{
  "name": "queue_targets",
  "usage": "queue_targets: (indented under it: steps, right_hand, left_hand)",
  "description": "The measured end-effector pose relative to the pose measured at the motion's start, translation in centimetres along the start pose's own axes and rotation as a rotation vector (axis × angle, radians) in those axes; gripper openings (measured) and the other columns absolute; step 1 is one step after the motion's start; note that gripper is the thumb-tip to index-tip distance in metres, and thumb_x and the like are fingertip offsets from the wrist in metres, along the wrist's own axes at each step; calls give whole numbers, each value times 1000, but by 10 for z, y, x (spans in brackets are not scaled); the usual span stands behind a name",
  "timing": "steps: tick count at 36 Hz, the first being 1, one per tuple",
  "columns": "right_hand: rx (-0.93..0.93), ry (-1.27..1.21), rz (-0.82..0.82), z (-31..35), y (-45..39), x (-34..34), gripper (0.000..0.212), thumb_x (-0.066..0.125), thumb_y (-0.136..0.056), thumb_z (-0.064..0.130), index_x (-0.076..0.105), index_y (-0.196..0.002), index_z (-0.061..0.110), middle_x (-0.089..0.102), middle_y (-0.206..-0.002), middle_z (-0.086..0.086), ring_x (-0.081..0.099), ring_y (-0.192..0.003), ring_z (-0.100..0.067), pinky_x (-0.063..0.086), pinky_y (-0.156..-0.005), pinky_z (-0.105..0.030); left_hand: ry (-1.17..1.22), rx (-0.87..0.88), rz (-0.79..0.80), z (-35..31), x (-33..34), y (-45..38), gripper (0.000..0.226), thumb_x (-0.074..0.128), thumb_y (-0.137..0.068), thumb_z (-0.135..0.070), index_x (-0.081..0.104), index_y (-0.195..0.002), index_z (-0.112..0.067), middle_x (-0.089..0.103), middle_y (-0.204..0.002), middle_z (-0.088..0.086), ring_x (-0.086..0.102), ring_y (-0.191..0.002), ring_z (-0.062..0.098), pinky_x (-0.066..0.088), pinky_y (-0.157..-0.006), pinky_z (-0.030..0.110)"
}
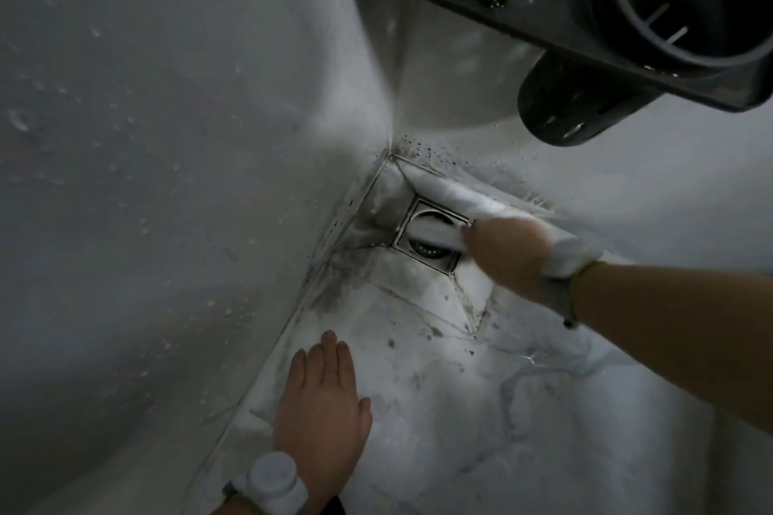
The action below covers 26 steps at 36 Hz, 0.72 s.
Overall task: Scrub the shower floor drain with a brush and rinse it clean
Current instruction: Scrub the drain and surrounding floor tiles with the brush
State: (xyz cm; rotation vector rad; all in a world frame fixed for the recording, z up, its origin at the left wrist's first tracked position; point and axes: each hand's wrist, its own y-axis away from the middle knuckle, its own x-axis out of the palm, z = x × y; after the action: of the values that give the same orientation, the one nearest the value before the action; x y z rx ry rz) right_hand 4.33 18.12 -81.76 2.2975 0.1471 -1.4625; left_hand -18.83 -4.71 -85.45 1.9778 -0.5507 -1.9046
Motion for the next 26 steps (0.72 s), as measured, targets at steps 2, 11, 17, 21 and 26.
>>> queue_targets:
  steps: [2, 11, 17, 21, 26]
  right_hand:
    - [-6, -118, -31, 4, 2, 15, 38, 33, -102, 32, 58, -77, 17, 54, -63, 0, 58, -54, -23, 40, -50, -27]
    - [20, 94, -76, 0, 4, 21, 59, 17, -99, 10, 65, -68, 22, 55, -55, 7, 57, -48, -15, 36, -47, -26]
    - [-15, 14, 19, 2, 10, 7, 11, 57, -83, 23, 64, -74, 21, 53, -54, 5, 54, -41, -20, 34, -40, -22]
    - [-16, -89, -6, 4, 17, 7, 33, 33, -102, 27, 55, -78, 22, 51, -61, 5, 57, -53, -22, 42, -50, -27]
    - [-35, -82, 41, -6, 17, 7, 23, 38, -101, 21, 60, -94, 18, 48, -66, 4, 57, -58, -22, 46, -52, -30]
  left_hand:
    - [1, 4, 4, 0, -1, 0, 80, 62, -73, -45, 55, -132, 8, 50, -139, 32, 54, -115, 43, 35, -104, 55]
    - [2, 23, -10, 1, 1, 0, 79, 59, -74, -44, 55, -133, 8, 50, -139, 32, 54, -114, 43, 35, -104, 56]
    - [1, 25, -14, 2, 2, -1, 78, 57, -75, -44, 55, -133, 8, 50, -139, 32, 54, -114, 43, 35, -105, 56]
    - [7, 6, -14, 2, 3, 0, 79, 60, -75, -45, 54, -134, 7, 49, -141, 31, 54, -117, 43, 35, -106, 56]
    - [8, 8, -14, 1, 3, 1, 79, 57, -76, -46, 54, -135, 7, 49, -141, 30, 53, -118, 43, 34, -107, 56]
